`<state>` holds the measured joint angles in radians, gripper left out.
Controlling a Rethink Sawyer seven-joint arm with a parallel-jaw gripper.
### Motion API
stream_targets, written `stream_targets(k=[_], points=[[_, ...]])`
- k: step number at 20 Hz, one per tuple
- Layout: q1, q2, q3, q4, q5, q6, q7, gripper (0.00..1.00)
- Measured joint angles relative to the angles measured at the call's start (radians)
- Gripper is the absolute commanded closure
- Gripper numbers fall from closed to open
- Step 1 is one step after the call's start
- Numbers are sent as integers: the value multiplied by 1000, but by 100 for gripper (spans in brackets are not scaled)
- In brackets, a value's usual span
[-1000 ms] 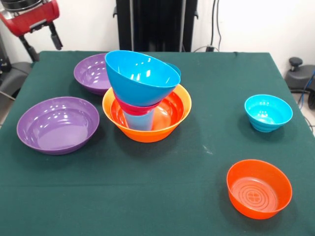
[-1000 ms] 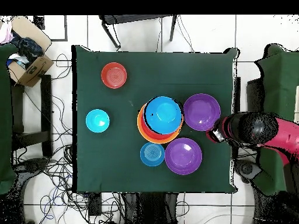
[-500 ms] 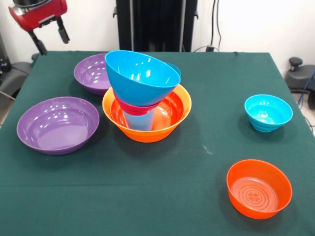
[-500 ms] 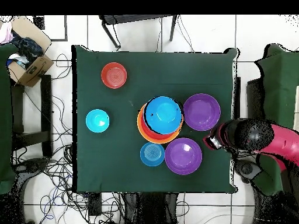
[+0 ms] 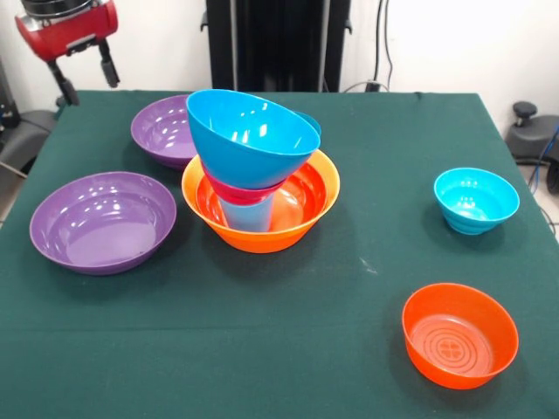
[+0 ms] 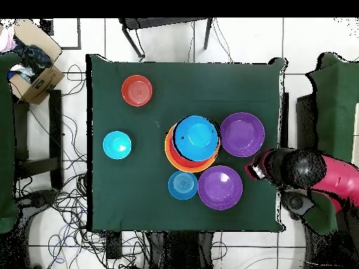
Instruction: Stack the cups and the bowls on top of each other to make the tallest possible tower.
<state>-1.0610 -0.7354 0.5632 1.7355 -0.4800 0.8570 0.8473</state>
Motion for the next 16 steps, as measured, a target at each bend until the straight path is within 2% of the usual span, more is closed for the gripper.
stream_targets(k=[7,16], points=[[1,2,-31,6,15,-157,61,0],[-9,22,-51,49,74,-229,138,0]])
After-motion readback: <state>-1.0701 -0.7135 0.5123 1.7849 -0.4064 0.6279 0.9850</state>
